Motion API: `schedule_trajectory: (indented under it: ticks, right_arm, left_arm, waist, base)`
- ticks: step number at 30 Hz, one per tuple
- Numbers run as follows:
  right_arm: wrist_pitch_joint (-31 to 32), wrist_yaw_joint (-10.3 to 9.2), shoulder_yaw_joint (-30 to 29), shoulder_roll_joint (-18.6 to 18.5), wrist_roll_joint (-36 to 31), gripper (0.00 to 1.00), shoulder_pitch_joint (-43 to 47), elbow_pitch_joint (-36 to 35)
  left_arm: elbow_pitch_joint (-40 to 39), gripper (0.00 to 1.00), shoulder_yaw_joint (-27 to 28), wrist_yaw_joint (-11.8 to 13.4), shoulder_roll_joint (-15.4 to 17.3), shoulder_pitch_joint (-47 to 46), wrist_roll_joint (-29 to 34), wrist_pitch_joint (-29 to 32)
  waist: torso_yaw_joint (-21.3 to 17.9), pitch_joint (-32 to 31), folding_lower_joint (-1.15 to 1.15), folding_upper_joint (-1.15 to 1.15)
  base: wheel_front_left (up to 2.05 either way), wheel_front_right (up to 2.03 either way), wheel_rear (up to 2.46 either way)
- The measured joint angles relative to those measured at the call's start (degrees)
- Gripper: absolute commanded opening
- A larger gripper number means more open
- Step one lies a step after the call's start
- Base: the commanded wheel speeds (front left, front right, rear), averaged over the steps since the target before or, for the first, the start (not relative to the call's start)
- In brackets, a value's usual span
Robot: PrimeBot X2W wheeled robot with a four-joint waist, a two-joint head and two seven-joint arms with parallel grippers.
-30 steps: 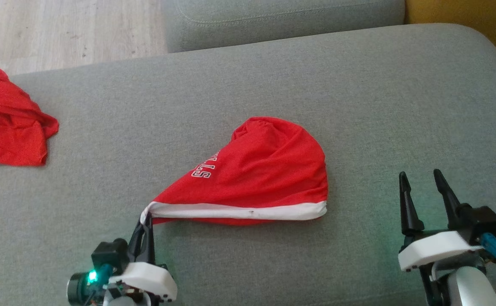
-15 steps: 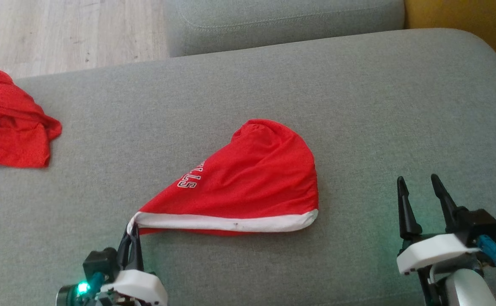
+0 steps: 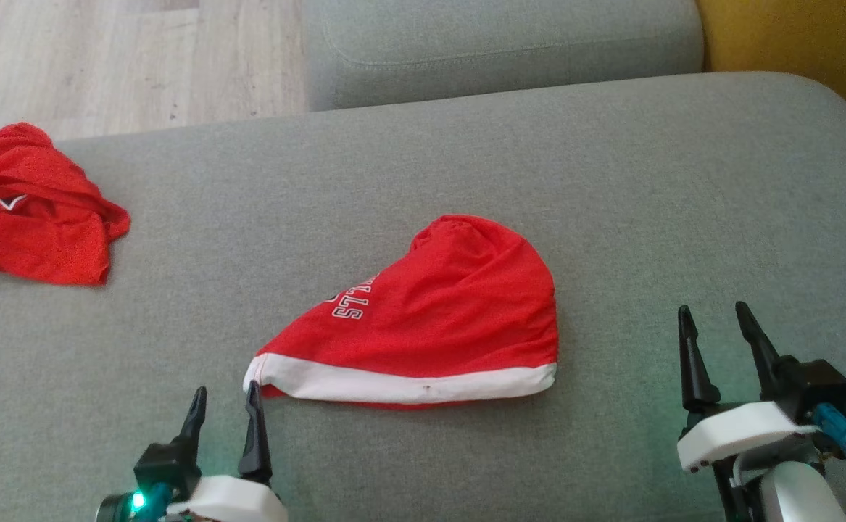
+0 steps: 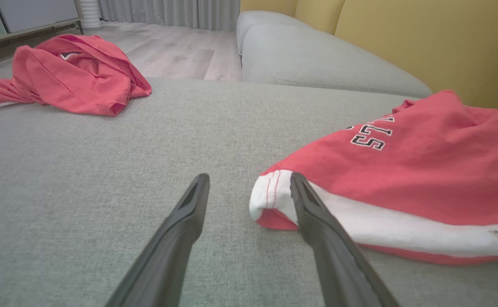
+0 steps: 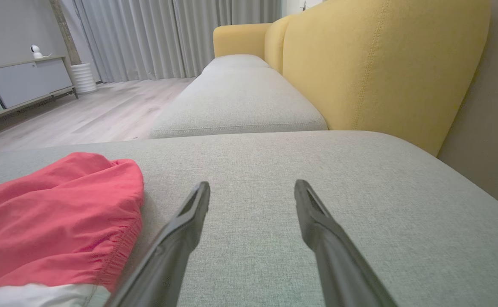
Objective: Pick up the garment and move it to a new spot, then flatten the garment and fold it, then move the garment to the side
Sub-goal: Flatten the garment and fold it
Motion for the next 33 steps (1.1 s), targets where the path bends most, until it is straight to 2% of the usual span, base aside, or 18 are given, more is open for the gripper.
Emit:
schedule_trajectory:
  ticks: [6, 13, 33]
  right_arm:
    - [0.0, 0.00, 0.1, 0.0, 0.0, 1.00, 0.4, 0.6]
    - [-0.2, 0.00, 1.4, 0.0, 0.2, 1.00, 1.5, 1.6]
    - [-1.2, 0.00, 6.2, 0.0, 1.6, 1.00, 1.6, 4.8]
  left_arm:
    - [-3.7, 1.00, 0.2, -1.1, -0.8, 1.7, 1.3, 0.0]
    - [-6.8, 1.00, 0.3, -1.1, -1.6, 4.7, 2.0, 0.0]
    - [-8.7, 1.00, 0.9, -1.1, -1.8, 5.8, 2.5, 0.0]
  waist:
    - [1.0, -1.2, 0.00, 0.00]
    - [1.8, -2.5, 0.00, 0.00]
    - [2.0, -3.6, 0.00, 0.00]
  base:
    - [0.00, 0.00, 0.00]
    - [0.00, 0.00, 0.00]
    - [0.00, 0.00, 0.00]
